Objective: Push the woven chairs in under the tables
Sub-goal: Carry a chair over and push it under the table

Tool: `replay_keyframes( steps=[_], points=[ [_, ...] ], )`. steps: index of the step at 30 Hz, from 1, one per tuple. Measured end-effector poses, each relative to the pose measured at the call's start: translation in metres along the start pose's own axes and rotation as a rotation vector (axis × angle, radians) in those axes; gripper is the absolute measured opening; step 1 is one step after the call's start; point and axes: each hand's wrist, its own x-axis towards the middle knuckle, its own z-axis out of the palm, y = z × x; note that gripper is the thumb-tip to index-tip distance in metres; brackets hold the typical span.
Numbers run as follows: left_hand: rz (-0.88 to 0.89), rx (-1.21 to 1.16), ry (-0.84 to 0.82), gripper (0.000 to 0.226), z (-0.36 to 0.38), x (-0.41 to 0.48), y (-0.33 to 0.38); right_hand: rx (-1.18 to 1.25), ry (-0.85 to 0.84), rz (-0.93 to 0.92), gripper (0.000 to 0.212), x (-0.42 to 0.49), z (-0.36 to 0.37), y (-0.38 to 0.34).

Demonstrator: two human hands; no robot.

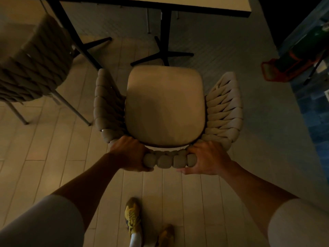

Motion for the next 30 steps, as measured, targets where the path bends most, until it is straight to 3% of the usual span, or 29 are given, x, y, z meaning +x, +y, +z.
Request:
replay_keyframes(
  steps=[30],
  points=[
    [-0.045, 0.014, 0.041, 0.067, -0.053, 0.089, -0.07, -0.062, 0.072, -0.019, 0.083, 0.116, -0.027, 0.048]
  ],
)
